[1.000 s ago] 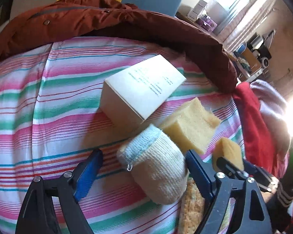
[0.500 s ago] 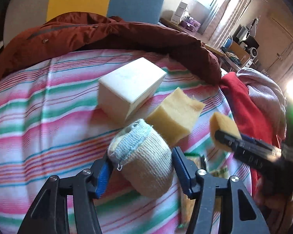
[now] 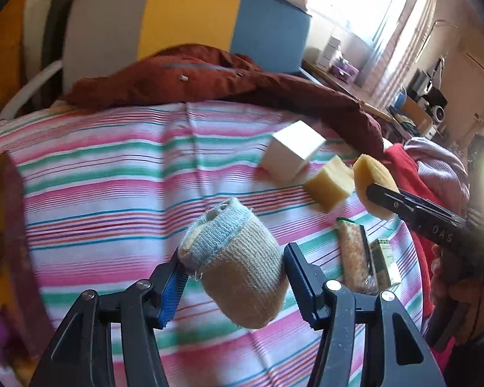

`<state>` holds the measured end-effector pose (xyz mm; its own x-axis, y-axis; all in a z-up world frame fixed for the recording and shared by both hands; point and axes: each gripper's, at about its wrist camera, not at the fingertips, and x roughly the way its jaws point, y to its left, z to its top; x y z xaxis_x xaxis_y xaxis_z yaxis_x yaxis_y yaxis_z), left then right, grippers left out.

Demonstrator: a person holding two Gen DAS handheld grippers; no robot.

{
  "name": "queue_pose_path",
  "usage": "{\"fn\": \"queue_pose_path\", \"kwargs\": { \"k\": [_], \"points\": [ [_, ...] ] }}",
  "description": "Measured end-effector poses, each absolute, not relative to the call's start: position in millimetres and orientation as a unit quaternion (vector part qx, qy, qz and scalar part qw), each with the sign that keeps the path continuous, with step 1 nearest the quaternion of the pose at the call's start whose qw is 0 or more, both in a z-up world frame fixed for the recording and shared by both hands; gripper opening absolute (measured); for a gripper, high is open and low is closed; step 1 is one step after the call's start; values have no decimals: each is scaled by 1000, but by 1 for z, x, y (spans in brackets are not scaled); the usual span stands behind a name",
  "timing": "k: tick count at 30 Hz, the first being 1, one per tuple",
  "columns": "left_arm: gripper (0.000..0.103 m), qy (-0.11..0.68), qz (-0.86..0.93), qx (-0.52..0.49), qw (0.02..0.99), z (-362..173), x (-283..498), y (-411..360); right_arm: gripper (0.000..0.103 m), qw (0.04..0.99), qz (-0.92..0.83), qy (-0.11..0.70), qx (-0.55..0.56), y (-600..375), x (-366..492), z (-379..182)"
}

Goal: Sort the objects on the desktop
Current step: 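Carry the sock and sponge into the gold tray and release both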

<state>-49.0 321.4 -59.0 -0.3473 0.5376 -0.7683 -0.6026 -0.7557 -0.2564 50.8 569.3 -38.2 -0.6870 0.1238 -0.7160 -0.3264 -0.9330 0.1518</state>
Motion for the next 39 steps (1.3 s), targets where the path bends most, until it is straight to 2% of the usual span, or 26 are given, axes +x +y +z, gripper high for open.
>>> {"fn": "queue_pose_path", "kwargs": {
  "k": [10, 20, 28, 31, 34, 39],
  "points": [
    [60, 5, 856, -425, 294, -30, -53, 226, 59, 45, 911, 115, -393, 498, 32, -21],
    [60, -48, 886, -413, 205, -23, -72, 116, 59, -73, 913, 85, -391, 376, -5, 7],
    [60, -63, 898, -415, 130, -27, -108, 49, 60, -152, 899, 60, -407, 273, -31, 6],
    [63, -68, 899, -419, 105, -26, -119, 33, 63, -159, 895, 66, -411, 246, -43, 2],
    [65, -75, 907, -403, 95, -19, -116, 22, 75, -157, 895, 66, -413, 227, -50, -1],
    [65, -88, 908, -399, 93, -18, -106, 12, 75, -160, 891, 62, -420, 214, -48, -6]
  ]
}}
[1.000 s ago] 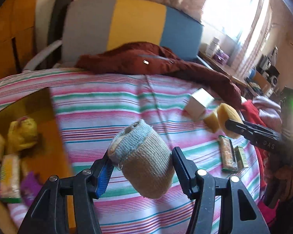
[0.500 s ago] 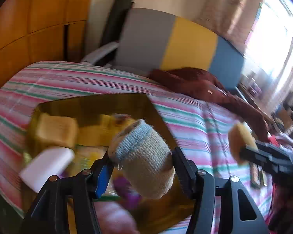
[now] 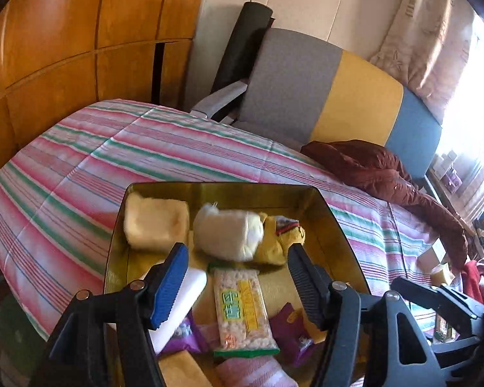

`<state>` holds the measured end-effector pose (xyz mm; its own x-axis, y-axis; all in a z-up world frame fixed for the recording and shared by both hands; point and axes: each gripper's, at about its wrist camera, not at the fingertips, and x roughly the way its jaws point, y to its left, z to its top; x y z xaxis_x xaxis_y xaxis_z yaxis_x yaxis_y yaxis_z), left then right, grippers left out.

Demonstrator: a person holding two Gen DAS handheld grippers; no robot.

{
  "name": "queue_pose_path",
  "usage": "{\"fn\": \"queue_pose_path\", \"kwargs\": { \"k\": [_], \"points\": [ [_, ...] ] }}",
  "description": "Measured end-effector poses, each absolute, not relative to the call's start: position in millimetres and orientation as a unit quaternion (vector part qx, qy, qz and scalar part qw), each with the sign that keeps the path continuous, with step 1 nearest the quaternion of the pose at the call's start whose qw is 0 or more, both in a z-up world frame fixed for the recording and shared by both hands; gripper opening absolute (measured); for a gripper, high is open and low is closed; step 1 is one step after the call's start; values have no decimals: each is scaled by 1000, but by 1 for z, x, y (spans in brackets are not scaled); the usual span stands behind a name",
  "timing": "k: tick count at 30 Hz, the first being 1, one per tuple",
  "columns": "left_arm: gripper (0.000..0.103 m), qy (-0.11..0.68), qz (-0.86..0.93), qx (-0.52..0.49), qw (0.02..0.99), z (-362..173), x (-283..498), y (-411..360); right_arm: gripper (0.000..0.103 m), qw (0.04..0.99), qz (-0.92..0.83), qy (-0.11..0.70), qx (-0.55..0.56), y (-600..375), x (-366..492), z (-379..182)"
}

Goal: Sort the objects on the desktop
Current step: 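Carry the sock and sponge into the gold tray and release both, then move both grippers back toward the remaining pile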

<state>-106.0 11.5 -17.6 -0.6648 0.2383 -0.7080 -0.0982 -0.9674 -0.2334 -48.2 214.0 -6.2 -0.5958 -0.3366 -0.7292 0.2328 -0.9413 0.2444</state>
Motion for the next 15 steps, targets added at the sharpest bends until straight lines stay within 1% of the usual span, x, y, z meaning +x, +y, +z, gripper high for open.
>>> {"fn": "queue_pose_path", "kwargs": {
  "k": [6, 8, 15],
  "points": [
    [65, -81, 911, -394, 92, -19, -86, 12, 79, 149, -890, -56, 426, 214, -35, -13],
    [65, -73, 913, -389, 96, -17, -78, 14, 83, 143, -892, -58, 424, 216, -28, -13],
    [66, -42, 920, -373, 115, -7, -55, 28, 87, 119, -901, -52, 414, 225, -3, -12]
  ]
}}
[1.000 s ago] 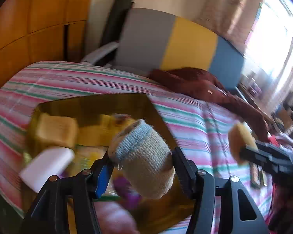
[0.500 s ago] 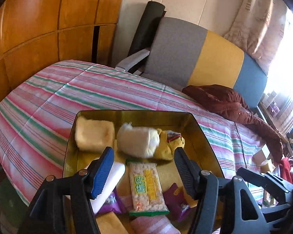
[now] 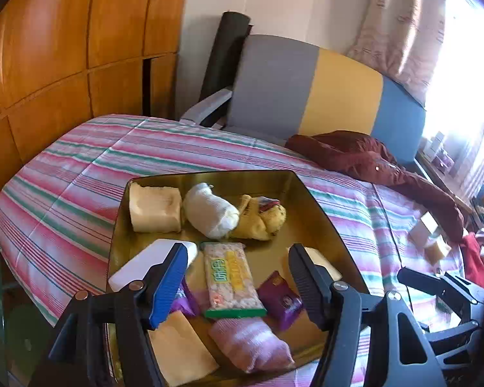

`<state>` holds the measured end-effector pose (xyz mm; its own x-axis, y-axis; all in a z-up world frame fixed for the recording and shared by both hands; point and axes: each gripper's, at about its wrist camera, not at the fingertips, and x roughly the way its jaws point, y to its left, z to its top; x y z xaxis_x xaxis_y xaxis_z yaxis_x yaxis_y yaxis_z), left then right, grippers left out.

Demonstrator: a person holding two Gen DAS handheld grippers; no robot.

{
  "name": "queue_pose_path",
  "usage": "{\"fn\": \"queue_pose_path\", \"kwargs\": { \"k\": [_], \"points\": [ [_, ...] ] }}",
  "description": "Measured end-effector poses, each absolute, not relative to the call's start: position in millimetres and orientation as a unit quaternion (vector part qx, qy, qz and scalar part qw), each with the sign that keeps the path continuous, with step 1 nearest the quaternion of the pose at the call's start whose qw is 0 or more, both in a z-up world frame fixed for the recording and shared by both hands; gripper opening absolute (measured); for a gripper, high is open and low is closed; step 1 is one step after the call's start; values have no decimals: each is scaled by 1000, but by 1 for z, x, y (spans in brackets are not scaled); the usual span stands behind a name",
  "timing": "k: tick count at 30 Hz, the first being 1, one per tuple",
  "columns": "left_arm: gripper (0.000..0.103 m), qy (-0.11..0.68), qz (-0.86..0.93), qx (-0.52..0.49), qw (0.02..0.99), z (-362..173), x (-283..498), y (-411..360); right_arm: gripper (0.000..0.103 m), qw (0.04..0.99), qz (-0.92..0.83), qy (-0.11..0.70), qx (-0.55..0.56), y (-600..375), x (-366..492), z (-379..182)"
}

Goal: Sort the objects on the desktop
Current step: 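Move both grippers back toward the remaining pile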

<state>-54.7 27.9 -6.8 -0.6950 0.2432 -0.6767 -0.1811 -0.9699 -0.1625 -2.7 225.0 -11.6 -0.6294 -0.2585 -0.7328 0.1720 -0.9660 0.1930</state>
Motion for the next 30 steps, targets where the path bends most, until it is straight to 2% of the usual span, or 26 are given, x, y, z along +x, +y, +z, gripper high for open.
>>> {"fn": "queue_pose_path", "kwargs": {
  "k": [10, 30],
  "points": [
    [66, -11, 917, -370, 149, -5, -36, 52, 96, 54, -908, -63, 412, 272, 28, -12],
    [66, 29, 891, -389, 233, -17, -15, 101, 102, -133, -870, -134, 455, 428, 96, -35]
  ]
}}
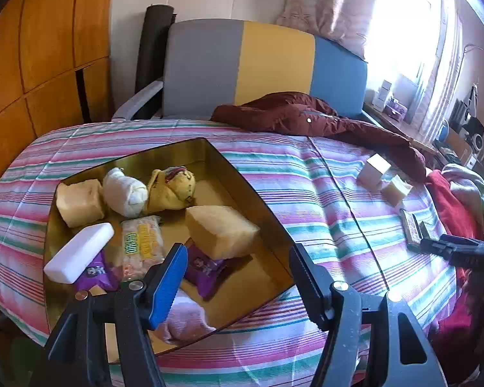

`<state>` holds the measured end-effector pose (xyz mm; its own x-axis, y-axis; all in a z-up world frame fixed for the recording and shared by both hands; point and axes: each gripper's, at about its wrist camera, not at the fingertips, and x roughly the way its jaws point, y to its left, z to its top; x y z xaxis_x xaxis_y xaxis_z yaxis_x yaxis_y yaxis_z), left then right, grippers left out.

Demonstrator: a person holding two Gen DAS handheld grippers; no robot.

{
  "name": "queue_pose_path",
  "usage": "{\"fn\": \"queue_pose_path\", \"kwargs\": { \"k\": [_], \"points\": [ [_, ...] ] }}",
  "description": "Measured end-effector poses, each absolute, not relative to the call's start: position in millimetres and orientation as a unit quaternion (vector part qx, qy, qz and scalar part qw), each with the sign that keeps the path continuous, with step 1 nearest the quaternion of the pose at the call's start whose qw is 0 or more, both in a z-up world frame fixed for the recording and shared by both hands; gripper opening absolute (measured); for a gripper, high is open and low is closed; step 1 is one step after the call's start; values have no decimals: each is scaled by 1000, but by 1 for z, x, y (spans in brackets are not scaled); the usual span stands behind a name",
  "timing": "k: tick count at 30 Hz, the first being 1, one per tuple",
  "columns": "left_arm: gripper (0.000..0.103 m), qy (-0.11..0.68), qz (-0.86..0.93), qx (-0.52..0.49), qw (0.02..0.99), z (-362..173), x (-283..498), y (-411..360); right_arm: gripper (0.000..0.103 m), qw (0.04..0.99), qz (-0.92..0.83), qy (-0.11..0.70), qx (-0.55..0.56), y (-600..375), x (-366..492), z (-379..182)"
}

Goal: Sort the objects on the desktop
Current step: 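Move both grippers back toward the remaining pile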

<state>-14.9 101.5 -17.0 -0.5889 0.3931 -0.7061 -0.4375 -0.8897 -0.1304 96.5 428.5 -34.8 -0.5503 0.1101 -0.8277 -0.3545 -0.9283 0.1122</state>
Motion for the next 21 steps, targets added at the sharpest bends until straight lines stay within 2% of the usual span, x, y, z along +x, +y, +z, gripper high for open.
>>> {"fn": "queue_pose_path", "kwargs": {
  "k": [5, 10, 17, 21],
  "points": [
    [66, 24, 885, -397, 243, -20, -17, 107, 102, 195, 852, 213, -438, 491, 127, -31],
    [66, 27, 881, -401, 250, -21, -17, 114, 102, 252, 822, 245, -448, 534, 141, -41],
    [66, 38, 877, -403, 259, -20, -16, 123, 101, 284, 795, 238, -480, 560, 133, -67],
    [67, 47, 874, -404, 266, -21, -16, 130, 99, 313, 783, 207, -496, 570, 123, -78]
  ]
}}
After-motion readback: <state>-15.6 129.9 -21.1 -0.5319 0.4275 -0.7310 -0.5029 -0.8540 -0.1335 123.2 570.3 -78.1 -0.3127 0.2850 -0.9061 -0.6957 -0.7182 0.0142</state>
